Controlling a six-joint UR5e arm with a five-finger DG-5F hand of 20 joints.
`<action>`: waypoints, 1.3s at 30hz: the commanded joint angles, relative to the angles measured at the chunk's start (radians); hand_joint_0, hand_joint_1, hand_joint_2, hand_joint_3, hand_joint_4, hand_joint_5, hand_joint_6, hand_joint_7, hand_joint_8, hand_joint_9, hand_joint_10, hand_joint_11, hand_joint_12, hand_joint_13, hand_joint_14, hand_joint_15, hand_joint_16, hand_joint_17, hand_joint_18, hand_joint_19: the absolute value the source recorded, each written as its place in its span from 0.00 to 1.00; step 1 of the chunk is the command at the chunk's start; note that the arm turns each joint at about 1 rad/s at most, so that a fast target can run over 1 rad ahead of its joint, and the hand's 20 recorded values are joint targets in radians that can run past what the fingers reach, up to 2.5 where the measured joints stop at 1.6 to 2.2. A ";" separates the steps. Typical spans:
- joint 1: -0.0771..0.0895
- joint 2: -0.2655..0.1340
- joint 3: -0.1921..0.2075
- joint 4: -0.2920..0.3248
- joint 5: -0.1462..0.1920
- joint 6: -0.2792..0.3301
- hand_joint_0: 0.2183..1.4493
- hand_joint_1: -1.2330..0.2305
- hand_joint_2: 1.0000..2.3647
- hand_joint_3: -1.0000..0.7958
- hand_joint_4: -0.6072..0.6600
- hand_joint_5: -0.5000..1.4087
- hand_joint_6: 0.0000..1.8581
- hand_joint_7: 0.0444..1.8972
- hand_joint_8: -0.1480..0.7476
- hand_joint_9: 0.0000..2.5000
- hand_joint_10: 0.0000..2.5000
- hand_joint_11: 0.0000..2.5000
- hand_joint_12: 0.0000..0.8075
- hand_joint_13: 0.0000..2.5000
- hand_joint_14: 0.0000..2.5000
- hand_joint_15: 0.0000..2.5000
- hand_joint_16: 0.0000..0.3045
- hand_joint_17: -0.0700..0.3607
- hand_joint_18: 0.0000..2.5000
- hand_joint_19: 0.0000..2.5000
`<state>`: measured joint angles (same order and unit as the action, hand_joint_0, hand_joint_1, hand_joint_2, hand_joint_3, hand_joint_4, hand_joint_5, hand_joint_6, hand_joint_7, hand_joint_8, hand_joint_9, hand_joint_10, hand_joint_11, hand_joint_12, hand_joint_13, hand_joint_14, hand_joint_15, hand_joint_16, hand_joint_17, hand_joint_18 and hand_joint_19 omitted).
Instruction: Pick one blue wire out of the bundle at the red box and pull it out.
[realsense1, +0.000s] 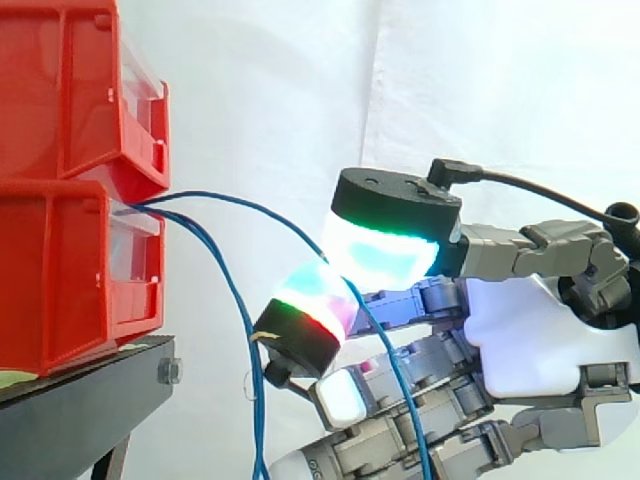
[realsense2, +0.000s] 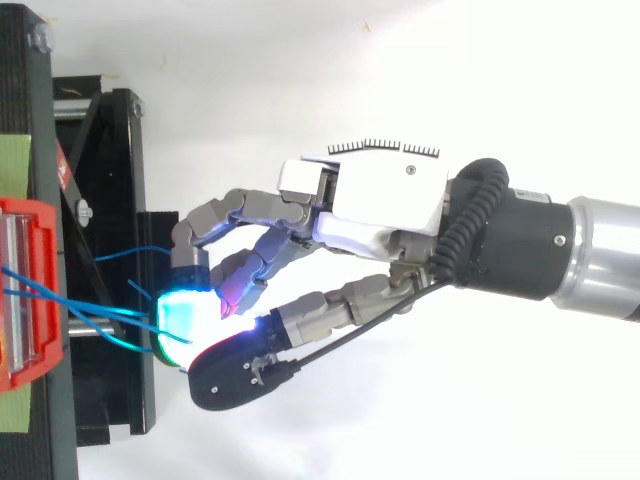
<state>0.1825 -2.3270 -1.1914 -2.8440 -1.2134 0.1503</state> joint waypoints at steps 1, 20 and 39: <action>0.000 0.000 -0.001 0.000 0.000 0.000 0.21 0.62 0.30 0.46 0.51 0.23 0.45 0.57 0.55 0.41 0.00 0.17 0.65 0.26 0.00 0.12 0.26 0.58 0.23 0.12; 0.000 0.000 -0.002 0.000 0.002 0.000 0.28 0.35 0.01 0.56 0.59 0.22 0.47 0.68 0.58 0.43 0.01 0.26 0.61 0.31 0.01 0.17 0.23 0.53 0.26 0.11; 0.006 0.054 -0.001 -0.106 0.011 -0.005 0.29 0.34 0.01 0.57 0.58 0.22 0.48 0.67 0.59 0.44 0.01 0.27 0.62 0.32 0.01 0.19 0.23 0.53 0.28 0.12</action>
<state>0.1875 -2.3020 -1.1929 -2.8898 -1.2060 0.1462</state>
